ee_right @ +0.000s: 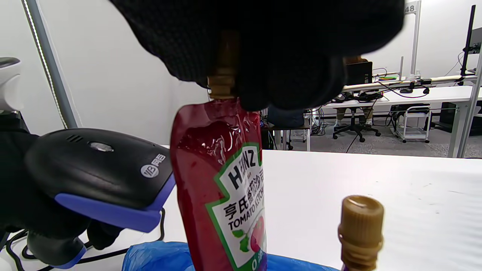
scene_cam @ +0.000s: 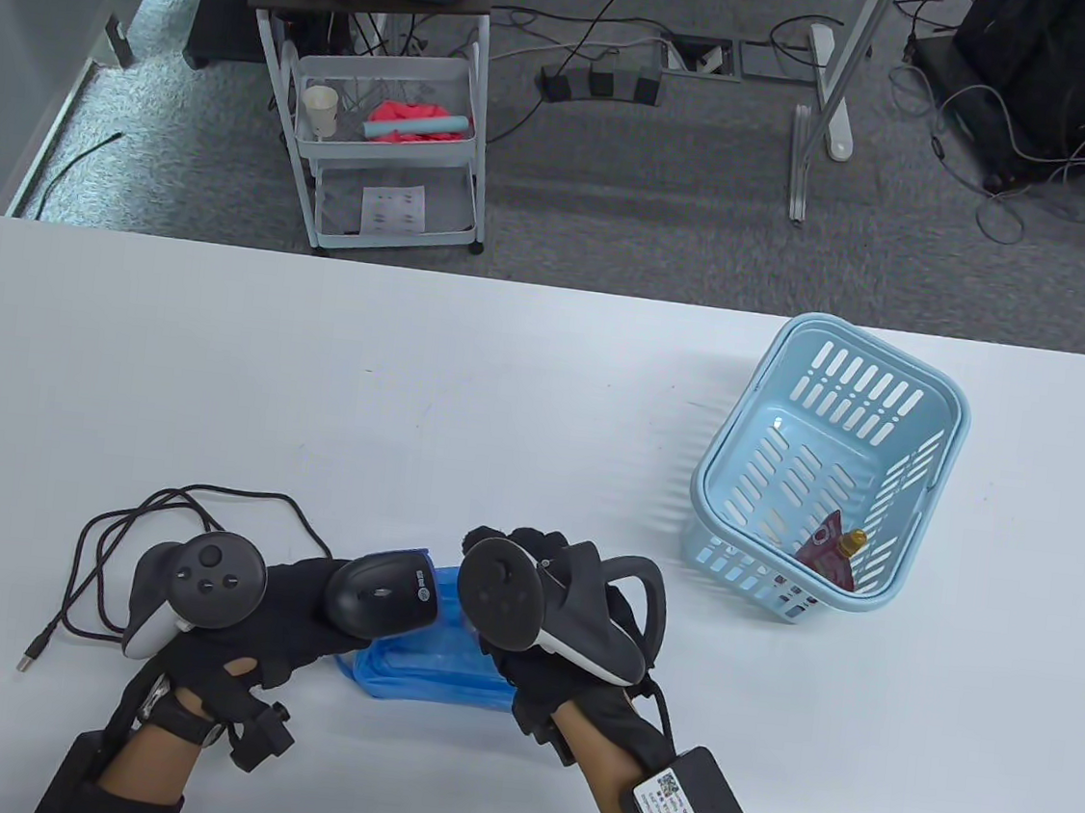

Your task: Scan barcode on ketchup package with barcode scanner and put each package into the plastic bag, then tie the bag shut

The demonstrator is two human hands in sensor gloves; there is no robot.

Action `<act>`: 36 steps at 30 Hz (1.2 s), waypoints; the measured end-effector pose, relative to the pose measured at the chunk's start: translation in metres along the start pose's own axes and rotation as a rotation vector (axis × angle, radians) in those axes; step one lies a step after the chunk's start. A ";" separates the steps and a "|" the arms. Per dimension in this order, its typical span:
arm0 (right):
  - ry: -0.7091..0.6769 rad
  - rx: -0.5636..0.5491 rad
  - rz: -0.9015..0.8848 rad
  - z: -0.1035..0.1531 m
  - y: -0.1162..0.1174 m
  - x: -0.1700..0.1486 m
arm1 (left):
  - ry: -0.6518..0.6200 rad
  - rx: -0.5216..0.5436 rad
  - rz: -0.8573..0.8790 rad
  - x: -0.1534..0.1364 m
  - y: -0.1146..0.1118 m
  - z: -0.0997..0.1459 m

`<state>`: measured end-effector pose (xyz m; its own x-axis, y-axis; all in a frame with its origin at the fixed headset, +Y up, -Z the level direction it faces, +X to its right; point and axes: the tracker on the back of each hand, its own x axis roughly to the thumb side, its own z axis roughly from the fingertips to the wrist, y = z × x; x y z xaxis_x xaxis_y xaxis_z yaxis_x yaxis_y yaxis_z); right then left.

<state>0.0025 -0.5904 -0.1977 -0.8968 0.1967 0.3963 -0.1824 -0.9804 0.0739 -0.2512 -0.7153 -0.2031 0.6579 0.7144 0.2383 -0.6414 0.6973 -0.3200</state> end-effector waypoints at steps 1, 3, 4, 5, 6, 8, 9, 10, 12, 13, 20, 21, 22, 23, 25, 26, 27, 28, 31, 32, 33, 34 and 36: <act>-0.001 0.004 0.004 0.000 0.001 0.000 | 0.004 0.003 0.002 -0.001 0.000 0.000; -0.006 0.019 0.011 0.000 0.003 0.001 | 0.010 0.006 0.004 -0.002 0.001 0.000; -0.008 0.026 0.011 0.001 0.004 0.002 | 0.013 0.008 0.006 -0.003 0.002 0.000; -0.010 0.033 0.015 0.000 0.006 0.002 | 0.015 0.009 0.008 -0.004 0.002 0.000; -0.013 0.041 0.022 0.000 0.008 0.003 | 0.016 0.010 0.009 -0.004 0.002 0.000; -0.015 0.060 0.031 -0.001 0.011 0.004 | 0.019 0.013 0.011 -0.004 0.003 0.000; -0.016 0.068 0.035 -0.002 0.013 0.004 | 0.020 0.015 0.011 -0.004 0.003 0.001; -0.016 0.078 0.041 -0.002 0.016 0.005 | 0.021 0.015 0.012 -0.004 0.004 0.001; -0.015 0.097 0.055 -0.004 0.020 0.005 | 0.022 0.016 0.014 -0.004 0.004 0.001; -0.014 0.107 0.067 -0.005 0.022 0.006 | 0.023 0.016 0.014 -0.004 0.004 0.001; -0.009 0.137 0.156 -0.011 0.033 0.010 | 0.028 0.010 0.014 -0.005 0.004 0.001; -0.008 0.141 0.167 -0.011 0.035 0.010 | 0.029 0.010 0.013 -0.005 0.004 0.001; -0.006 0.145 0.177 -0.012 0.036 0.010 | 0.029 0.010 0.013 -0.005 0.004 0.001; -0.006 0.151 0.187 -0.013 0.038 0.011 | 0.029 0.009 0.014 -0.005 0.004 0.001; -0.003 0.161 0.201 -0.015 0.041 0.011 | 0.030 0.009 0.014 -0.005 0.004 0.001; -0.003 0.164 0.209 -0.015 0.042 0.011 | 0.031 0.009 0.013 -0.005 0.003 0.000; -0.004 0.168 0.219 -0.016 0.044 0.011 | 0.031 0.008 0.011 -0.005 0.003 0.000; -0.003 0.170 0.231 -0.017 0.045 0.012 | 0.032 0.008 0.011 -0.005 0.003 0.000; -0.004 0.174 0.255 -0.019 0.049 0.013 | 0.033 0.006 0.010 -0.006 0.003 0.000; -0.004 0.175 0.264 -0.019 0.049 0.013 | 0.034 0.006 0.010 -0.006 0.003 0.000; -0.004 0.175 0.270 -0.019 0.050 0.013 | 0.035 0.006 0.011 -0.006 0.003 0.000; -0.003 0.177 0.277 -0.020 0.051 0.013 | 0.035 0.006 0.011 -0.006 0.003 0.000; -0.001 0.181 0.284 -0.021 0.053 0.013 | 0.036 0.005 0.011 -0.006 0.003 0.000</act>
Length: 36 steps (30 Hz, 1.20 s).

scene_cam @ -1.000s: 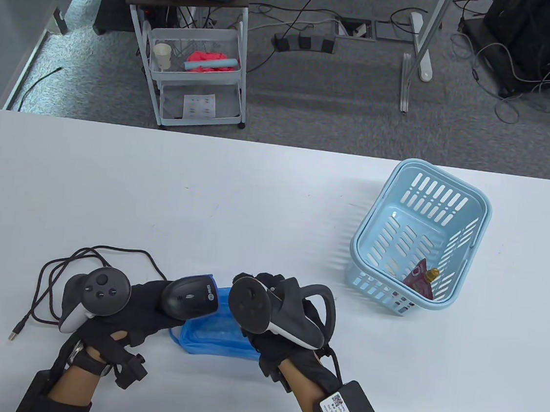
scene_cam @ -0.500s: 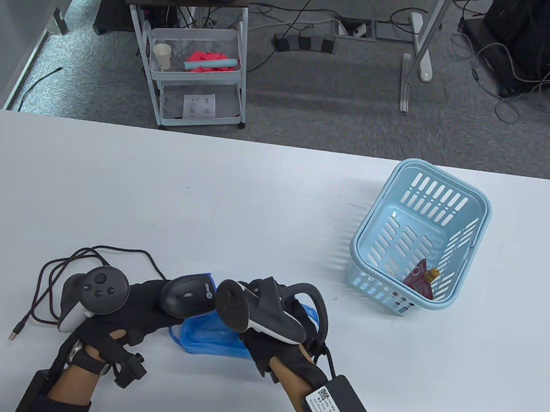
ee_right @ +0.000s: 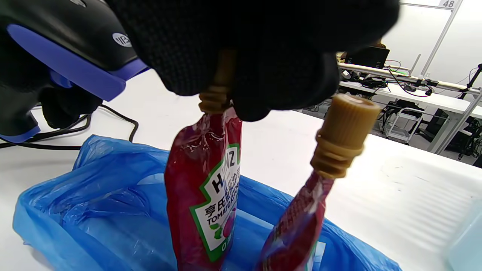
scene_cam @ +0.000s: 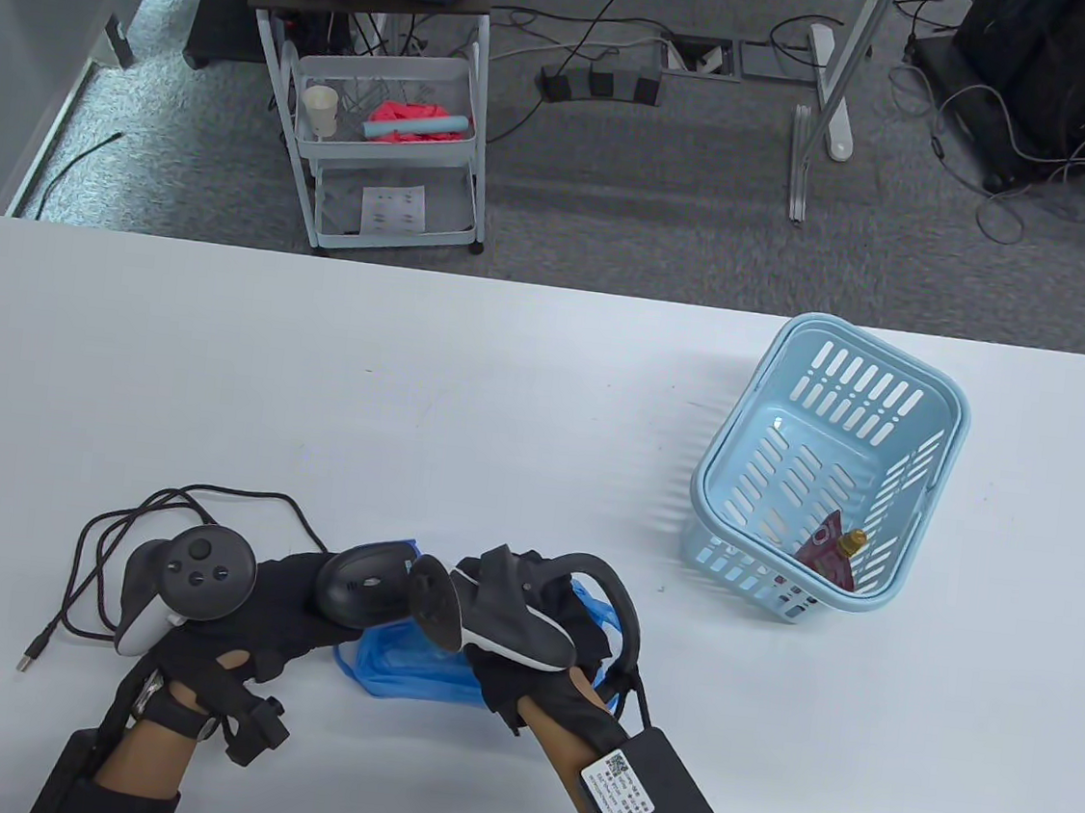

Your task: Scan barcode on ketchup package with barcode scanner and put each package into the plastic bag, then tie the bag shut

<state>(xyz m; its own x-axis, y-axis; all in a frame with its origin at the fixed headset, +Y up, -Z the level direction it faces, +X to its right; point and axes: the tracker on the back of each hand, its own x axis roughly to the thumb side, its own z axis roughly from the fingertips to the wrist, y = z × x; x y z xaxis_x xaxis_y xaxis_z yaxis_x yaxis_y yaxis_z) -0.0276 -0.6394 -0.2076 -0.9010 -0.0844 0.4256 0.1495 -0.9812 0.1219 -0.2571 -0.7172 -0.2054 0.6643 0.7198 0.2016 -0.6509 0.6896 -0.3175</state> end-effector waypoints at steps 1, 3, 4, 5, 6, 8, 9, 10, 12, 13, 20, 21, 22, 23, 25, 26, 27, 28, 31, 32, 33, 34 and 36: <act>0.001 0.002 0.003 -0.001 0.001 0.000 | 0.001 -0.001 -0.001 0.000 0.000 0.000; 0.003 0.003 0.008 -0.001 0.002 0.000 | 0.001 -0.002 -0.001 0.000 0.000 0.000; 0.004 0.004 0.010 -0.002 0.002 0.000 | 0.001 -0.002 -0.001 0.000 0.000 0.000; 0.006 0.006 0.015 -0.002 0.002 0.000 | 0.001 -0.003 -0.001 0.000 0.000 0.000; 0.006 0.005 0.018 -0.002 0.003 0.000 | 0.001 -0.003 -0.001 0.000 0.000 0.000; 0.008 0.003 0.022 -0.002 0.002 0.000 | 0.002 -0.004 -0.001 0.000 0.000 0.000; 0.009 0.004 0.025 -0.002 0.003 0.000 | 0.002 -0.004 -0.001 0.000 0.000 0.000; 0.010 0.004 0.027 -0.002 0.002 0.000 | 0.002 -0.004 -0.001 0.000 0.000 0.000; 0.011 0.005 0.030 -0.002 0.002 0.000 | 0.003 -0.004 -0.001 0.000 0.000 -0.001; 0.012 0.006 0.031 -0.002 0.002 0.000 | 0.002 -0.004 -0.001 0.000 0.000 -0.001; 0.028 0.046 -0.001 -0.002 0.000 -0.002 | 0.005 -0.006 -0.001 0.000 -0.001 0.000; 0.028 0.048 -0.007 -0.002 -0.001 -0.003 | 0.005 -0.006 -0.001 0.000 -0.001 0.000; 0.029 0.043 -0.013 -0.002 -0.002 -0.003 | 0.004 -0.005 -0.001 0.000 -0.001 0.000; 0.029 0.039 -0.019 -0.001 -0.004 -0.004 | 0.004 -0.005 -0.001 0.000 0.000 0.000; 0.029 0.033 -0.027 0.001 -0.006 -0.004 | 0.004 -0.005 0.000 0.000 0.000 0.000; 0.029 0.027 -0.029 0.002 -0.008 -0.005 | 0.004 -0.005 0.000 0.000 0.000 0.000; 0.030 0.020 -0.035 0.003 -0.010 -0.006 | 0.004 -0.005 -0.001 0.000 0.000 -0.001; 0.029 0.016 -0.042 0.003 -0.011 -0.007 | 0.004 -0.006 -0.001 0.000 -0.001 -0.001; 0.034 -0.008 -0.065 0.006 -0.017 -0.010 | 0.003 -0.006 -0.001 0.000 -0.001 -0.001; 0.036 -0.017 -0.076 0.007 -0.019 -0.012 | 0.003 -0.006 -0.002 0.000 -0.001 -0.001; 0.038 -0.021 -0.084 0.007 -0.020 -0.013 | 0.003 -0.006 -0.002 0.000 0.000 -0.001; 0.041 -0.033 -0.099 0.009 -0.023 -0.015 | 0.003 -0.005 -0.001 0.000 0.000 -0.001; 0.046 -0.051 -0.124 0.010 -0.027 -0.018 | 0.004 -0.004 -0.001 0.000 0.000 -0.001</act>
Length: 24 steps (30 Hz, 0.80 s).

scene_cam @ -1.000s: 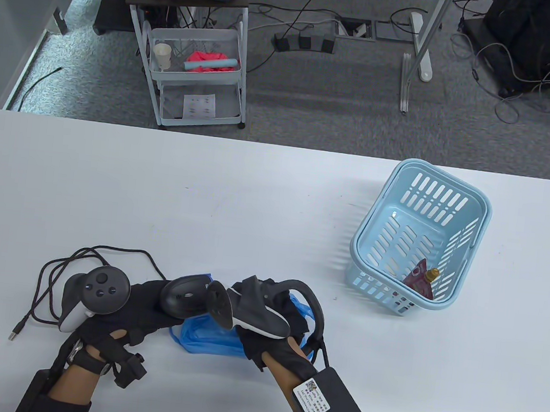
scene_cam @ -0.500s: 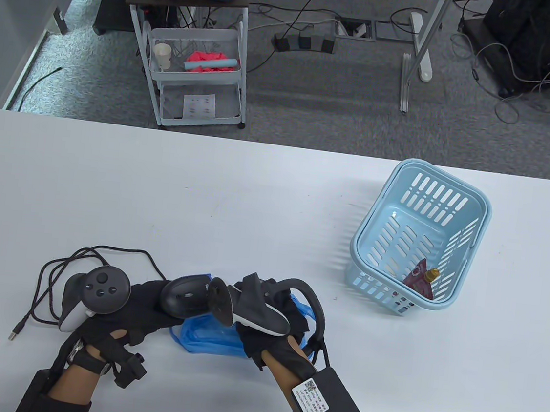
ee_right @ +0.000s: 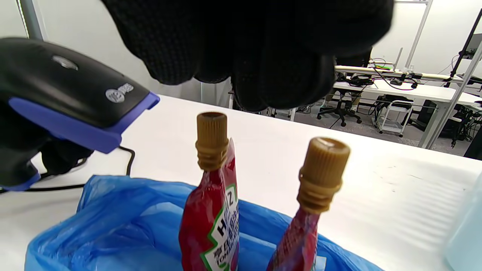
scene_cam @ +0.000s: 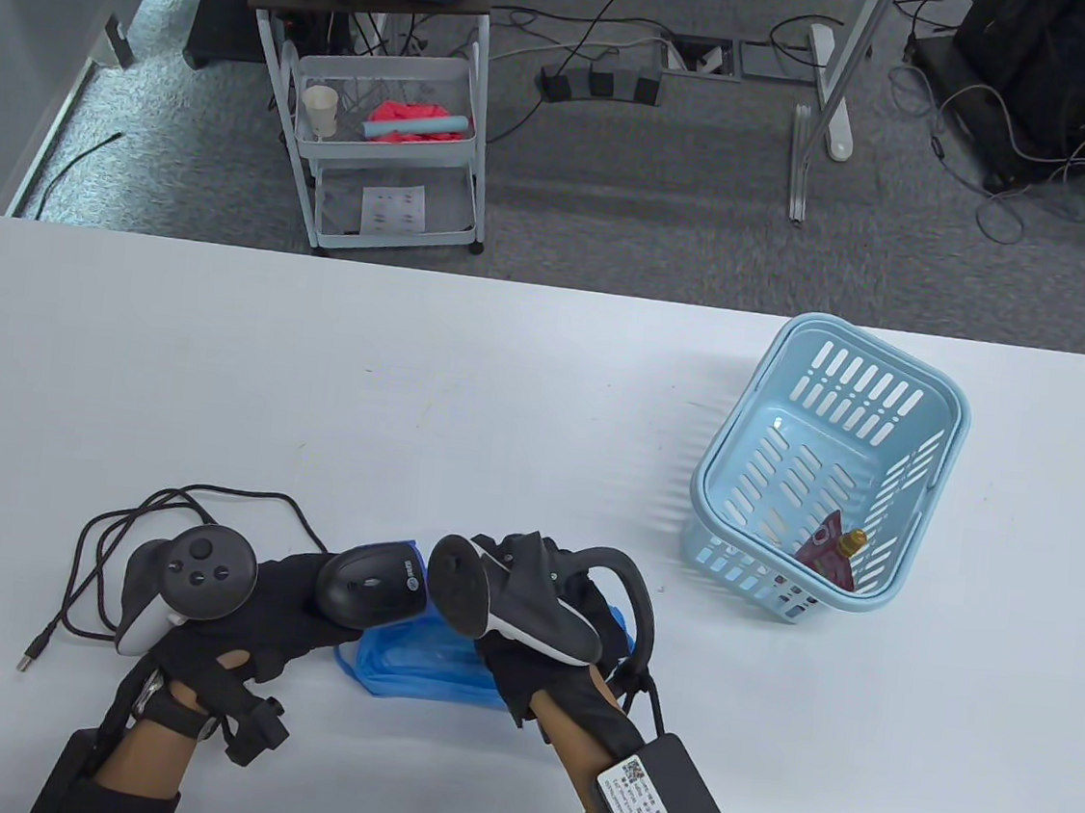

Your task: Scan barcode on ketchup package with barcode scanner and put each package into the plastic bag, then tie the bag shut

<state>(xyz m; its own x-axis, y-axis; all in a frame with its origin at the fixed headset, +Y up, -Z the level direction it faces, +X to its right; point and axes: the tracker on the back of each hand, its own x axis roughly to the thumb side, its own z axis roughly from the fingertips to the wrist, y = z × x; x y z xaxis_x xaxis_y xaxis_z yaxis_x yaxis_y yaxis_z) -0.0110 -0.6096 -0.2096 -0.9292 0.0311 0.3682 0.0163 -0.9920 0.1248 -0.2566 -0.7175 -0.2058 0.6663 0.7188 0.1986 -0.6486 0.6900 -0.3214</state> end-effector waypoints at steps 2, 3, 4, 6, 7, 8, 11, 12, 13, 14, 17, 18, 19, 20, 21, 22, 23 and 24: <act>0.005 -0.020 -0.024 0.001 -0.005 -0.004 | 0.000 0.001 0.001 0.000 0.000 0.000; 0.011 -0.028 -0.037 0.002 -0.008 -0.006 | 0.001 0.002 0.002 0.000 0.000 0.000; 0.015 -0.033 -0.045 0.003 -0.009 -0.008 | 0.001 0.003 0.003 0.000 0.001 0.001; 0.025 -0.049 -0.061 0.004 -0.013 -0.013 | 0.002 0.003 0.004 0.000 0.001 0.001; 0.033 -0.054 -0.070 0.005 -0.015 -0.017 | 0.003 0.004 0.004 0.000 0.001 0.001; 0.040 -0.055 -0.080 0.005 -0.017 -0.020 | 0.004 0.004 0.005 -0.001 0.001 0.001; 0.068 -0.073 -0.085 0.008 -0.021 -0.030 | 0.007 0.005 0.005 -0.001 0.001 0.001; 0.082 -0.072 -0.087 0.008 -0.023 -0.035 | 0.007 0.005 0.004 -0.001 0.001 0.001; 0.095 -0.072 -0.089 0.009 -0.024 -0.040 | 0.008 0.005 0.005 -0.001 0.001 0.001; 0.108 -0.072 -0.089 0.009 -0.024 -0.044 | 0.009 0.005 0.005 -0.001 0.001 0.001; 0.160 -0.067 -0.085 0.010 -0.025 -0.060 | 0.012 0.005 0.004 -0.002 0.001 0.001; 0.174 -0.065 -0.086 0.011 -0.025 -0.065 | 0.013 0.005 0.004 -0.002 0.001 0.001; 0.196 -0.062 -0.087 0.011 -0.026 -0.072 | 0.015 0.006 0.004 -0.003 0.002 0.001; 0.218 -0.059 -0.088 0.012 -0.026 -0.079 | 0.016 0.006 0.004 -0.003 0.002 0.001; 0.231 -0.058 -0.089 0.012 -0.026 -0.083 | 0.017 0.006 0.004 -0.003 0.002 0.001; 0.258 -0.056 -0.090 0.013 -0.026 -0.092 | 0.017 0.006 0.004 -0.003 0.002 0.001; 0.275 -0.055 -0.092 0.014 -0.027 -0.097 | 0.018 0.007 0.005 -0.003 0.002 0.001; 0.304 -0.053 -0.096 0.015 -0.027 -0.106 | 0.019 0.007 0.005 -0.003 0.002 0.001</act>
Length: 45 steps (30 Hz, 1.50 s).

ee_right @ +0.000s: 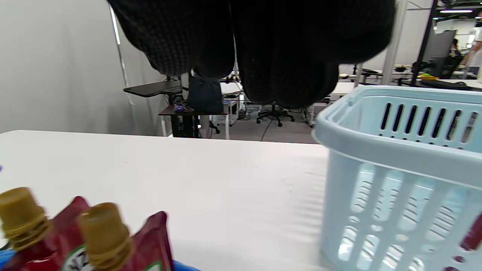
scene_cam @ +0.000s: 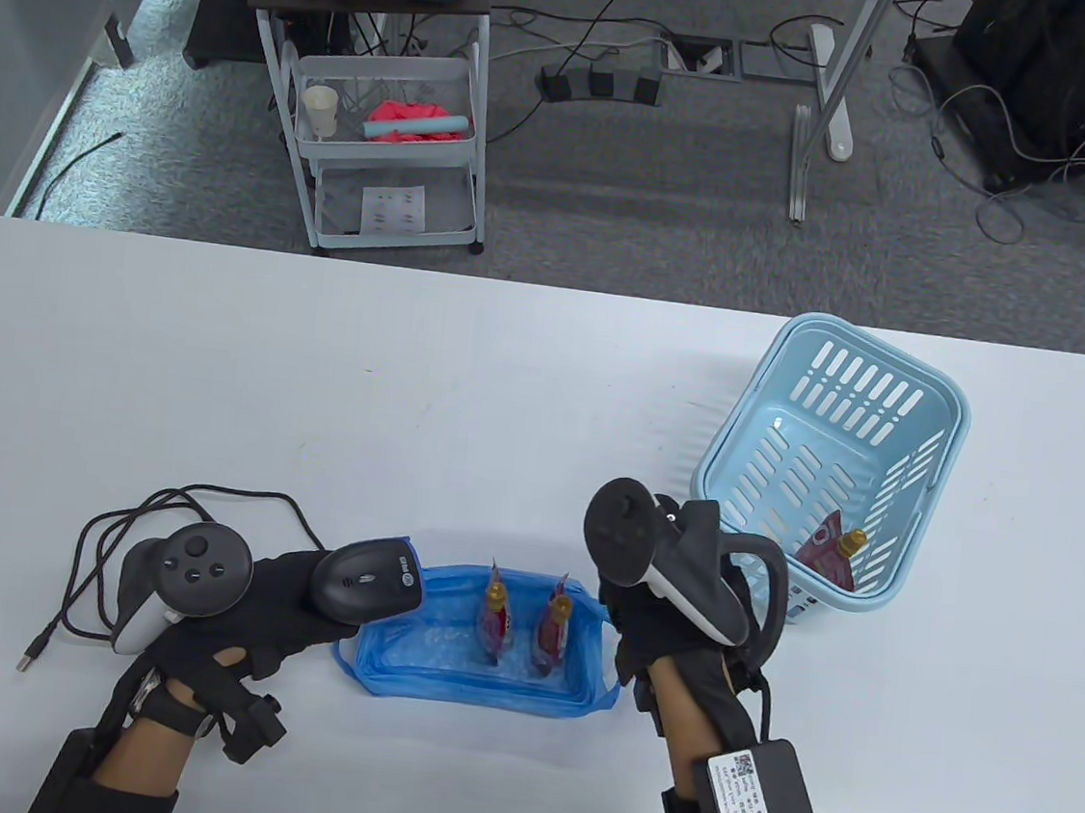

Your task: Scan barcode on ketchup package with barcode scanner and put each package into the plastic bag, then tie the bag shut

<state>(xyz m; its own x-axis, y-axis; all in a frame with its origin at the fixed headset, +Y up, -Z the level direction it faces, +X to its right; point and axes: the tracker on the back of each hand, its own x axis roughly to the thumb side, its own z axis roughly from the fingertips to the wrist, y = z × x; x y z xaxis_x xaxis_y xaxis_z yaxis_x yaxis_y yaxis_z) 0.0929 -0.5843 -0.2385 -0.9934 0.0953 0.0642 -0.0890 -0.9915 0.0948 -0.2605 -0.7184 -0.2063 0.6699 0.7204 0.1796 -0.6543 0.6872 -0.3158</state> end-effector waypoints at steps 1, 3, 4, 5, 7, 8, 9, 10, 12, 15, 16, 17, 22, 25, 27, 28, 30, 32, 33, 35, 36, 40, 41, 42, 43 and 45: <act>0.027 0.004 -0.004 -0.001 -0.001 -0.008 | 0.001 0.000 0.000 0.000 0.000 0.000; 0.072 0.010 -0.006 -0.003 -0.003 -0.023 | 0.003 -0.001 0.000 -0.001 0.000 0.000; 0.088 0.012 -0.007 -0.004 -0.003 -0.028 | 0.004 -0.001 -0.001 -0.001 0.000 0.000; 0.115 0.015 -0.009 -0.005 -0.004 -0.036 | 0.005 -0.001 -0.001 -0.001 0.000 0.000; 0.160 0.021 -0.019 -0.006 -0.006 -0.050 | 0.007 -0.001 -0.002 -0.001 0.000 0.000; 0.176 0.021 -0.024 -0.006 -0.006 -0.056 | 0.008 -0.001 -0.002 -0.001 0.000 0.000; 0.201 0.021 -0.034 -0.006 -0.007 -0.064 | 0.009 -0.001 -0.003 -0.001 0.000 0.000; 0.218 0.021 -0.042 -0.006 -0.008 -0.069 | 0.010 -0.001 -0.004 -0.002 0.000 0.000; 0.261 0.021 -0.064 -0.007 -0.009 -0.084 | 0.012 0.000 -0.005 -0.002 0.001 0.000; 0.317 0.019 -0.090 -0.009 -0.011 -0.102 | 0.015 0.002 -0.006 -0.003 0.001 0.000; 0.328 0.021 -0.094 -0.010 -0.011 -0.105 | 0.016 0.002 -0.007 -0.003 0.001 -0.001; 0.346 0.024 -0.097 -0.011 -0.010 -0.110 | 0.018 0.002 -0.009 -0.003 0.001 -0.001; 0.424 0.045 -0.091 -0.019 -0.005 -0.130 | 0.026 0.006 -0.011 -0.005 0.002 -0.001; 0.460 0.064 -0.091 -0.026 0.002 -0.137 | 0.033 0.006 -0.012 -0.006 0.003 -0.001; 0.486 0.078 -0.077 -0.030 0.006 -0.142 | 0.040 0.005 -0.014 -0.008 0.002 -0.002; 0.496 0.089 -0.065 -0.033 0.009 -0.144 | 0.043 0.004 -0.014 -0.009 0.002 -0.002; 0.511 0.104 -0.033 -0.037 0.013 -0.145 | 0.050 0.001 -0.016 -0.010 0.002 -0.002; 0.522 0.107 0.000 -0.041 0.017 -0.146 | 0.054 -0.001 -0.018 -0.011 0.002 -0.002; 0.529 0.114 0.008 -0.043 0.018 -0.147 | 0.055 -0.001 -0.019 -0.011 0.002 -0.002; 0.545 0.127 0.015 -0.046 0.021 -0.148 | 0.058 0.000 -0.021 -0.011 0.002 -0.002; 0.545 0.126 0.014 -0.047 0.022 -0.149 | 0.059 0.000 -0.022 -0.011 0.002 -0.002; 0.551 0.152 0.015 -0.052 0.027 -0.148 | 0.064 -0.001 -0.023 -0.011 0.002 -0.002; 0.547 0.155 0.027 -0.053 0.028 -0.148 | 0.065 -0.001 -0.025 -0.011 0.002 -0.002; 0.547 0.165 0.044 -0.054 0.028 -0.148 | 0.067 -0.002 -0.026 -0.011 0.002 -0.002; 0.548 0.166 0.046 -0.054 0.029 -0.148 | 0.067 -0.003 -0.027 -0.011 0.002 -0.002; 0.550 0.165 0.049 -0.055 0.030 -0.148 | 0.069 -0.004 -0.027 -0.012 0.002 -0.003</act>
<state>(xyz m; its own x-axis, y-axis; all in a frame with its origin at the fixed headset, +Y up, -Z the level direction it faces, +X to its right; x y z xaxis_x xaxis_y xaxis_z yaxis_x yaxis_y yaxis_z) 0.2330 -0.6331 -0.2999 -0.8917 -0.0540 -0.4495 -0.0735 -0.9624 0.2616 -0.2685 -0.7258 -0.2113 0.7098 0.6935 0.1234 -0.6347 0.7056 -0.3150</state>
